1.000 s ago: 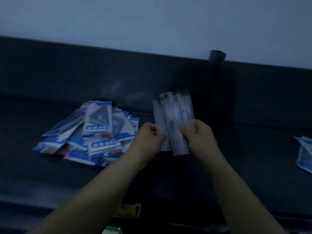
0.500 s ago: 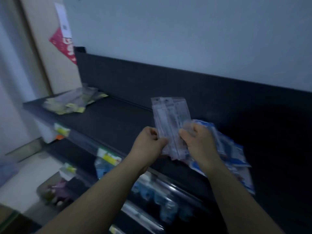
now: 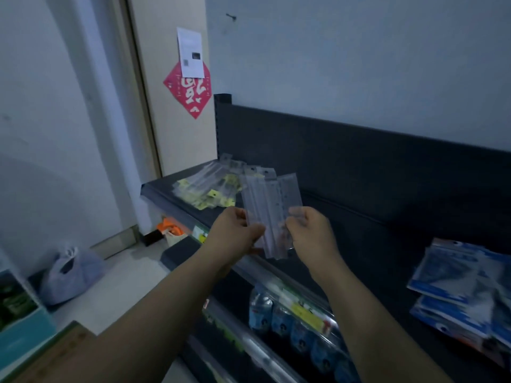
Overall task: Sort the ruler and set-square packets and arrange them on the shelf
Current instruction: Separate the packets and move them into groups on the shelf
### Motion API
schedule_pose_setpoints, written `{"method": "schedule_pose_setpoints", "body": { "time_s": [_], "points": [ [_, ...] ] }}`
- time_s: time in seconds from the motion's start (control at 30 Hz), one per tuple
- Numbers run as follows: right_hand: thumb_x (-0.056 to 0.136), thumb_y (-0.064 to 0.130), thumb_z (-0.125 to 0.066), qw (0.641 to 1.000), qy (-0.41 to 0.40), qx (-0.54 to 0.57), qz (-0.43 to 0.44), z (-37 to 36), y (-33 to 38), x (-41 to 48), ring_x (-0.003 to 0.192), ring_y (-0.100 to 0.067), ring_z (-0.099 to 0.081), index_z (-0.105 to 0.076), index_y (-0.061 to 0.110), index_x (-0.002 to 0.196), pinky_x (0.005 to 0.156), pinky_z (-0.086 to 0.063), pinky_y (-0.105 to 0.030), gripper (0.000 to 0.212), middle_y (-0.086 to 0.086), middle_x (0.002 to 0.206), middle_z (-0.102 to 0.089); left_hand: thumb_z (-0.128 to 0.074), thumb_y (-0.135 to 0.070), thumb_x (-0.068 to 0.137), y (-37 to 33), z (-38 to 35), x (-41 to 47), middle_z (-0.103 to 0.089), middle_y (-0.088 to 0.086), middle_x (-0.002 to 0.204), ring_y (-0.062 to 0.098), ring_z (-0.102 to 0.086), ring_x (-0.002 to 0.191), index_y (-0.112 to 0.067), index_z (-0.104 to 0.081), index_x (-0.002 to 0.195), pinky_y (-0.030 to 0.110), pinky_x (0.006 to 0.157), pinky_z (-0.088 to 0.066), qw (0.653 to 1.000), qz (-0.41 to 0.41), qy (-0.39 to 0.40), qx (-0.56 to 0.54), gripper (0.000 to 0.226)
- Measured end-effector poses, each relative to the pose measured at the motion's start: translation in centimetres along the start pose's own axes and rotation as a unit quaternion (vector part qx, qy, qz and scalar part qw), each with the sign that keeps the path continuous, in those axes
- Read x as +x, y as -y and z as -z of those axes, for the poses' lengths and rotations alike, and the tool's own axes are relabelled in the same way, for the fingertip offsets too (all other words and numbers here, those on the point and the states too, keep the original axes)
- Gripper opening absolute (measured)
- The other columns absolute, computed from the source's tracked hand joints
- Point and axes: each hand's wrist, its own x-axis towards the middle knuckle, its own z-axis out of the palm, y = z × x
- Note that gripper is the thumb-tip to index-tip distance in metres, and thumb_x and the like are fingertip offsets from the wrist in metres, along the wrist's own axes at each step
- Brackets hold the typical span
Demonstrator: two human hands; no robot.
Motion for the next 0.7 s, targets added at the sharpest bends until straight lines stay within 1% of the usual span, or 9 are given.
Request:
{"method": "schedule_pose_setpoints", "body": {
  "time_s": [0.13,0.2,0.27,0.33,0.4,0.5,0.57,0.63,0.7],
  "points": [
    [0.092,0.005,-0.052,1.0,0.025,-0.009,-0.014,-3.7,-0.1,3.8,0.072,-0.005,-0.059,-0.052,0.008,0.123,0.059,-0.049,-0.017,0.031,0.004,0.089,-0.06,-0.065,-0.007,0.088,0.2,2.9,4.0,-0.061,0.008,0.087,0.015,-0.062,0.071,-0.003,-0.049,0.107,0.026,0.054,-0.056,1.0,0.011,-0.018,0.018,0.025],
    [0.093,0.006,-0.052,0.999,0.036,-0.006,-0.018,-5.4,-0.2,6.0,0.07,-0.003,-0.058,-0.049,0.009,0.126,0.058,-0.049,-0.015,0.034,0.006,0.088,-0.059,-0.064,-0.006,0.088,0.2,4.2,6.1,-0.059,0.009,0.083,0.015,-0.061,0.069,-0.006,-0.051,0.097,0.027,0.055,-0.057,0.999,0.009,-0.027,0.03,0.016],
    [0.093,0.007,-0.052,0.999,0.047,-0.003,-0.022,-7.0,-0.2,8.3,0.073,-0.005,-0.059,-0.048,0.011,0.128,0.06,-0.051,-0.016,0.035,0.005,0.092,-0.059,-0.064,-0.006,0.088,0.2,5.4,8.3,-0.059,0.011,0.081,0.016,-0.059,0.068,-0.01,-0.051,0.09,0.027,0.055,-0.056,0.998,0.007,-0.047,0.037,0.014],
    [0.093,0.011,-0.051,0.998,0.053,-0.022,-0.017,-8.6,-0.3,10.9,0.083,-0.012,-0.06,-0.048,0.013,0.129,0.064,-0.05,-0.023,0.036,0.001,0.102,-0.059,-0.067,-0.009,0.086,0.2,6.6,10.6,-0.061,0.017,0.088,0.018,-0.06,0.071,-0.008,-0.053,0.097,0.029,0.055,-0.057,0.996,0.001,-0.065,0.057,0.018],
    [0.093,0.014,-0.05,0.998,0.058,-0.037,-0.012,-10.3,-0.6,13.2,0.089,-0.015,-0.06,-0.048,0.015,0.129,0.067,-0.048,-0.025,0.036,-0.003,0.112,-0.058,-0.067,-0.009,0.085,0.2,7.7,12.7,-0.062,0.024,0.097,0.022,-0.062,0.076,-0.001,-0.054,0.106,0.029,0.056,-0.057,0.994,-0.004,-0.073,0.079,0.025],
    [0.093,0.012,-0.05,0.997,0.065,-0.05,-0.006,-12.1,-1.0,16.0,0.086,-0.016,-0.061,-0.052,0.013,0.121,0.063,-0.05,-0.026,0.029,-0.006,0.112,-0.06,-0.064,-0.008,0.087,0.3,9.0,15.6,-0.062,0.029,0.108,0.031,-0.066,0.089,0.003,-0.054,0.106,0.03,0.063,-0.059,0.992,-0.004,-0.078,0.1,0.025],
    [0.091,0.009,-0.05,0.996,0.06,-0.058,-0.015,-13.2,-1.1,17.5,0.085,-0.02,-0.063,-0.055,0.013,0.11,0.066,-0.053,-0.032,0.02,-0.01,0.106,-0.063,-0.063,-0.01,0.088,0.4,9.8,17.6,-0.062,0.026,0.109,0.031,-0.066,0.093,0.004,-0.054,0.109,0.031,0.066,-0.061,0.99,-0.002,-0.078,0.121,0.027],
    [0.09,0.008,-0.051,0.995,0.049,-0.08,-0.024,-14.3,-1.4,18.8,0.085,-0.024,-0.063,-0.054,0.016,0.102,0.07,-0.054,-0.037,0.015,-0.014,0.102,-0.064,-0.062,-0.012,0.088,0.7,10.5,19.4,-0.062,0.02,0.107,0.028,-0.065,0.093,-0.001,-0.054,0.11,0.027,0.062,-0.06,0.987,-0.003,-0.074,0.144,0.026],
    [0.09,0.007,-0.05,0.993,0.039,-0.109,-0.025,-15.1,-1.7,19.9,0.082,-0.024,-0.062,-0.055,0.012,0.105,0.071,-0.055,-0.039,0.017,-0.018,0.102,-0.062,-0.063,-0.014,0.088,0.9,11.2,21.3,-0.063,0.012,0.101,0.023,-0.065,0.089,-0.008,-0.053,0.107,0.032,0.067,-0.06,0.981,-0.01,-0.077,0.178,0.022]
  ]
}}
